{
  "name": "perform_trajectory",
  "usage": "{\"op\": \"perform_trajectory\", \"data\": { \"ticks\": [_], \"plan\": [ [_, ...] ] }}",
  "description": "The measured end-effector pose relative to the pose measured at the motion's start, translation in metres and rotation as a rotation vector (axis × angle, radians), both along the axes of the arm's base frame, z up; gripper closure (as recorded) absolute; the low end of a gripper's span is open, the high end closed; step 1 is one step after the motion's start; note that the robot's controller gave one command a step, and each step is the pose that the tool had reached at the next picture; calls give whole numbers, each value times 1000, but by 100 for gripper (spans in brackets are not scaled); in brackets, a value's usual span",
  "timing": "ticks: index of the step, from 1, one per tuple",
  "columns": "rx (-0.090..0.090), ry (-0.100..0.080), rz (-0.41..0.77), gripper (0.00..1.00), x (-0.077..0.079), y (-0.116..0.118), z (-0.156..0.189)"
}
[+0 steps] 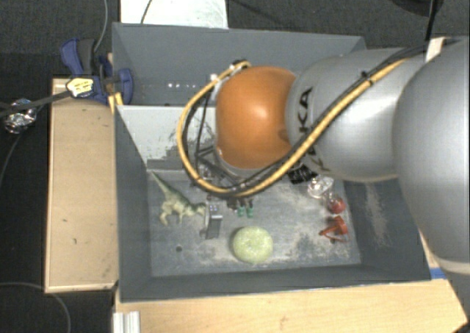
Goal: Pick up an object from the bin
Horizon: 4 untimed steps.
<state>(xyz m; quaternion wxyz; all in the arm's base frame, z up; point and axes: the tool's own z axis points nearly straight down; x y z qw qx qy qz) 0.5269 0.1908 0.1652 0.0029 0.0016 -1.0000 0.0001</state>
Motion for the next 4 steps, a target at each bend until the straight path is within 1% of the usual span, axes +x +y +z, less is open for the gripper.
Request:
{"op": "perform_trajectory", "data": {
  "ticks": [1, 2, 3, 4],
  "plan": [
    [2, -8, -5, 0, 2, -1, 5],
    [5, -13, -17, 0, 25, -14, -36],
    [1, -4, 108, 0, 33, -20, -74],
    [6, -17, 231, 100, 43, -9, -88]
  ]
}}
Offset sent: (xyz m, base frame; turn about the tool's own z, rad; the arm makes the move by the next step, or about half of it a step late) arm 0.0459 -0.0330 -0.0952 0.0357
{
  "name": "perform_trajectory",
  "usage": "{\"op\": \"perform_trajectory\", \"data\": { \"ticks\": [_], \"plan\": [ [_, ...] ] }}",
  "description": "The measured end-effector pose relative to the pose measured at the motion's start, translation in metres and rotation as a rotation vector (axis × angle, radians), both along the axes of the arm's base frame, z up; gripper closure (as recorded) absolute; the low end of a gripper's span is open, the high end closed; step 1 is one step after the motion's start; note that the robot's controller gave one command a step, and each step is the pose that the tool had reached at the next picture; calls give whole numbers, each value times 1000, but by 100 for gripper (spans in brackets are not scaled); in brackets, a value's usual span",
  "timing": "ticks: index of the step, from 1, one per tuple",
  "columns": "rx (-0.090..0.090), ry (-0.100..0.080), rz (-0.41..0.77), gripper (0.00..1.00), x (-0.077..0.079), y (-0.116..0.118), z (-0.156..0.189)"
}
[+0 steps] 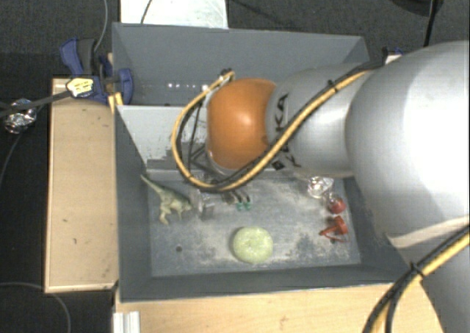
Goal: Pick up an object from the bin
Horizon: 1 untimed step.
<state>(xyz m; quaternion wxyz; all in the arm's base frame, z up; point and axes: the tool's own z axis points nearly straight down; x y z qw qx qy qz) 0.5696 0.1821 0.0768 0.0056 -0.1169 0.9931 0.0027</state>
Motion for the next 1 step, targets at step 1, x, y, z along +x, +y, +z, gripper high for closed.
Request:
{"op": "perform_trajectory", "data": {
  "ticks": [1],
  "plan": [
    [0, 0, -1, 100, 0, 0, 0]
  ]
}}
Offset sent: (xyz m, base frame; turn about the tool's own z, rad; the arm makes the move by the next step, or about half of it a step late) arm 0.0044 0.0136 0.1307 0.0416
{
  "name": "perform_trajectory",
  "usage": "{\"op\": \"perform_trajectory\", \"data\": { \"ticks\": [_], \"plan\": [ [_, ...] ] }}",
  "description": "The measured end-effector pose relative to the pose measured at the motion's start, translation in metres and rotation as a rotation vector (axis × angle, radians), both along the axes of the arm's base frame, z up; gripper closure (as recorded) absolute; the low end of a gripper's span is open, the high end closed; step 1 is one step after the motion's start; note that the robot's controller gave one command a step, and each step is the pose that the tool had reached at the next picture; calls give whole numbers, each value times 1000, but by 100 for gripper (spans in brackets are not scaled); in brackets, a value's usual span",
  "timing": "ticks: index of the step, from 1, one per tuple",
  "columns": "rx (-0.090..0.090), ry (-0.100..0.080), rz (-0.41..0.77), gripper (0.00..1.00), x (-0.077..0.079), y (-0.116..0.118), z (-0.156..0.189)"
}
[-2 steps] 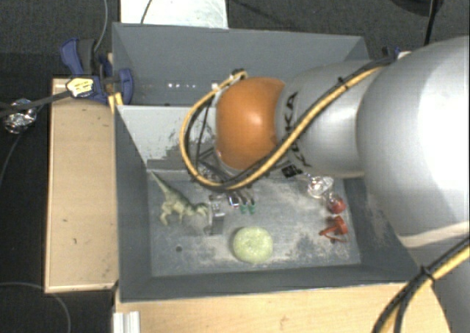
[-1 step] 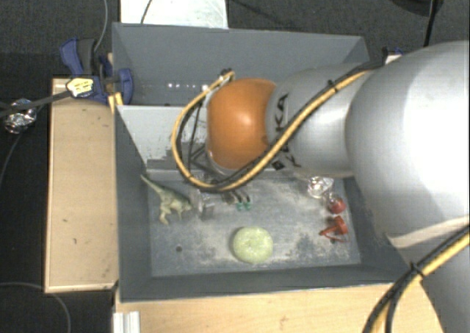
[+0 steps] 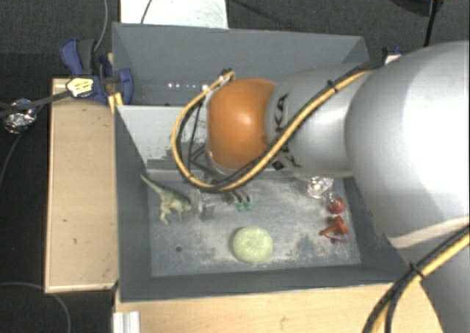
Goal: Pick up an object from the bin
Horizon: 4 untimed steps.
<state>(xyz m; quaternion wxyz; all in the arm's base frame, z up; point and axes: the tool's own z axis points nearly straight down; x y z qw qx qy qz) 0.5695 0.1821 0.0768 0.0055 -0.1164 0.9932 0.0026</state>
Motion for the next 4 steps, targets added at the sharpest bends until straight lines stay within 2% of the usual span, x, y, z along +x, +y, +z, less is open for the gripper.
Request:
{"op": "perform_trajectory", "data": {
  "ticks": [1, 2, 3, 4],
  "plan": [
    [-2, 7, -9, 100, 0, 4, 43],
    [3, -2, -139, 0, 21, 10, 91],
    [3, -2, -139, 0, 21, 10, 91],
    [6, -9, -98, 0, 0, 25, 34]
  ]
}}
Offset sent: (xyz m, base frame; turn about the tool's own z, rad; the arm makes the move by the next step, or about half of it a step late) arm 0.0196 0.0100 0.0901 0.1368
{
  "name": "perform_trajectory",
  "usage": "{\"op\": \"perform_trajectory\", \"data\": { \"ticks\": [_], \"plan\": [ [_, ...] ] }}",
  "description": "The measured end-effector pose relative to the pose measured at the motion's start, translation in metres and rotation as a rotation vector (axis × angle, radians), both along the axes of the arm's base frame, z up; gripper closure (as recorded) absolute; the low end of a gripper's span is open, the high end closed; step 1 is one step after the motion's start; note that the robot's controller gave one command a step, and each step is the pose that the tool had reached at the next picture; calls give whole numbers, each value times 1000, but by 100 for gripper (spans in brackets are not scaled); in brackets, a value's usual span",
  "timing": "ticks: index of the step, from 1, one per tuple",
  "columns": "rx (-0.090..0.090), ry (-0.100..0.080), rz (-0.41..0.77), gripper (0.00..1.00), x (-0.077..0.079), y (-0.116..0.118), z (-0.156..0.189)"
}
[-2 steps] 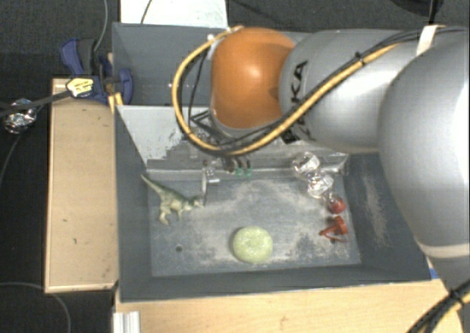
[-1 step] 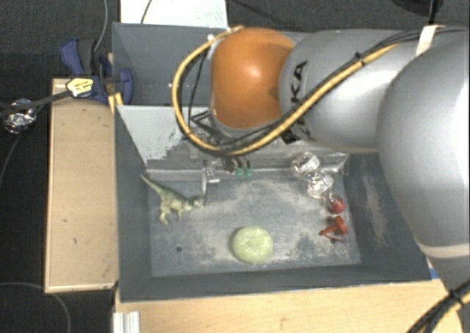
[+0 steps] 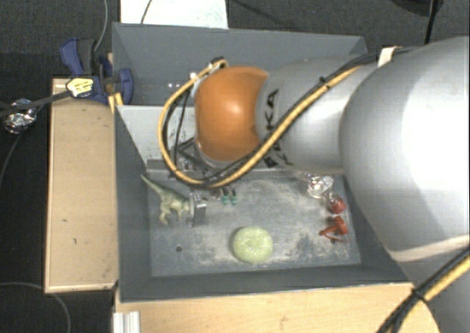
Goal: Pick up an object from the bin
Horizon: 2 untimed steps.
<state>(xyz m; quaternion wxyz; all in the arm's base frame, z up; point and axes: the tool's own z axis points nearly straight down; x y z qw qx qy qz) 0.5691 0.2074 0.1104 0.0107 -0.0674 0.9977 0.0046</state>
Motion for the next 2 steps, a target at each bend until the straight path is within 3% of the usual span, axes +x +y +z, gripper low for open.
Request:
{"op": "perform_trajectory", "data": {
  "ticks": [1, 2],
  "plan": [
    [1, 1, -67, 100, 13, 13, -19],
    [2, 2, -69, 100, 13, 13, -19]
  ]
}}
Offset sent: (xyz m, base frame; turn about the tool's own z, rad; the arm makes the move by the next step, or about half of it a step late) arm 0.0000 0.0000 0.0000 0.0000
